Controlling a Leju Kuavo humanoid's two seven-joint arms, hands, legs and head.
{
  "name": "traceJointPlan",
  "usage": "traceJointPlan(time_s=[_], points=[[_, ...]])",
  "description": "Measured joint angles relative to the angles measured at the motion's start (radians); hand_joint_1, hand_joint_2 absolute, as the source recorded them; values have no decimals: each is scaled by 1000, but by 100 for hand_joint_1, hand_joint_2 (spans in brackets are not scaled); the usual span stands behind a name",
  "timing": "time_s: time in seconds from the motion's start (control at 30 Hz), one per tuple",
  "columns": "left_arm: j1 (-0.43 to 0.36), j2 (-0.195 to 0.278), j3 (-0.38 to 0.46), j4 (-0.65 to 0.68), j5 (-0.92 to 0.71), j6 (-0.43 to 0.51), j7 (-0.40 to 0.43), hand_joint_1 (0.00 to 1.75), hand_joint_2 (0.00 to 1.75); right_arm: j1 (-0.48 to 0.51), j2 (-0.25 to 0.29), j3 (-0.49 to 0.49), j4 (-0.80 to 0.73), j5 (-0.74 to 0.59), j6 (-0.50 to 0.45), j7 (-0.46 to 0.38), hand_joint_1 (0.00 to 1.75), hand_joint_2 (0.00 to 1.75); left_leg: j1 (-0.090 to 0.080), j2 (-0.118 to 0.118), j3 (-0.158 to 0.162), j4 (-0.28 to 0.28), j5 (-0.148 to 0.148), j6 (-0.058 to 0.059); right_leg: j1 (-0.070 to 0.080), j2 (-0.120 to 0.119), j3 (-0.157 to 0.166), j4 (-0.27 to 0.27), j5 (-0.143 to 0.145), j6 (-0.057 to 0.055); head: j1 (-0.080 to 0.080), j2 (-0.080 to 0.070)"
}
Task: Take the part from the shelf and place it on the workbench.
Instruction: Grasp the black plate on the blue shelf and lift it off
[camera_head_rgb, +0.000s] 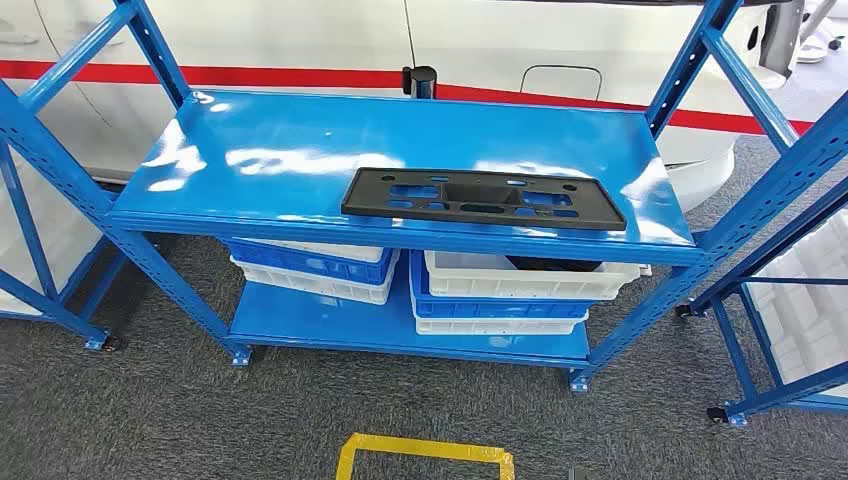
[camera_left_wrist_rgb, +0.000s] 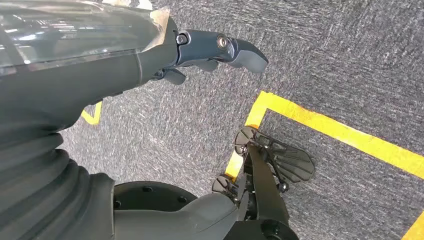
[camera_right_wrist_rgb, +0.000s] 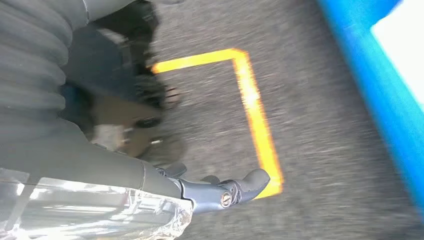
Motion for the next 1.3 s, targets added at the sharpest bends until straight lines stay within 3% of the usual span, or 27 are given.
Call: traceJointPlan(time_s=[0.4, 0.63, 1.0, 1.3], points=[[-12, -8, 62, 10, -3, 21, -19, 0, 175, 76, -27, -151, -355, 133, 59, -57, 0, 175, 0, 0, 0, 0, 0, 0, 0, 0, 0, 0, 0, 0, 0, 0], [-13, -9, 83, 12, -8, 35, -58, 0, 175, 131, -54, -189, -580, 241, 72, -79, 0, 175, 0, 0, 0, 0, 0, 0, 0, 0, 0, 0, 0, 0, 0, 0], [-16, -10, 100, 14, -12, 11, -108, 0, 175, 172, -104, -182, -856, 534, -65, -103, 0, 175, 0, 0, 0, 0, 0, 0, 0, 0, 0, 0, 0, 0, 0, 0], [-17, -14, 112, 18, -18, -13, -130, 0, 175, 173, -122, -151, -978, 841, -171, -95, 0, 175, 0, 0, 0, 0, 0, 0, 0, 0, 0, 0, 0, 0, 0, 0]])
